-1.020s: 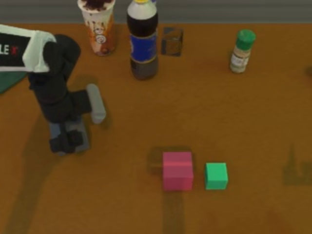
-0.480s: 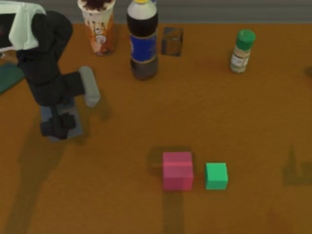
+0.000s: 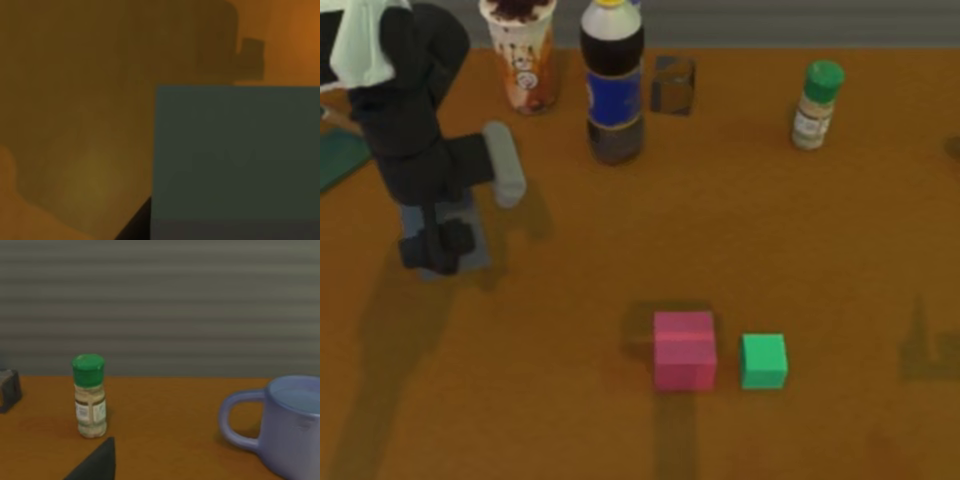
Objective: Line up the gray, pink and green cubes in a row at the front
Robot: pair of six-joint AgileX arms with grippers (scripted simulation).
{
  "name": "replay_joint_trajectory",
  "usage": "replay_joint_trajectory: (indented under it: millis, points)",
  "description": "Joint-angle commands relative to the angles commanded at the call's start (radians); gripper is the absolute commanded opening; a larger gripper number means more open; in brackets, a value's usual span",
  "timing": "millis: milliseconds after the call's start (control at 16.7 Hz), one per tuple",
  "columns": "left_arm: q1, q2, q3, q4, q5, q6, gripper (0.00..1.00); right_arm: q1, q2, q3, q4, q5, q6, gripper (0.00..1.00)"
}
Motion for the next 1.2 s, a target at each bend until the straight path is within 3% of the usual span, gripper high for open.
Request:
replay_joint_trajectory:
  millis: [540, 900, 1200]
  points:
    - [-0.345, -0.183, -0.176, -0.007, -0.004, -0.069, 0.00, 0.000, 0.000, 0.000, 0.000, 0.000, 0.000, 1.00]
    - [-0.355, -0.189, -0.185, -0.003, -0.004, -0.070, 0.00, 0.000, 0.000, 0.000, 0.000, 0.000, 0.000, 1.00]
    - [-0.357, -0.130, -0.268, 0.141, -0.003, -0.077, 0.00, 0.000, 0.000, 0.000, 0.000, 0.000, 0.000, 1.00]
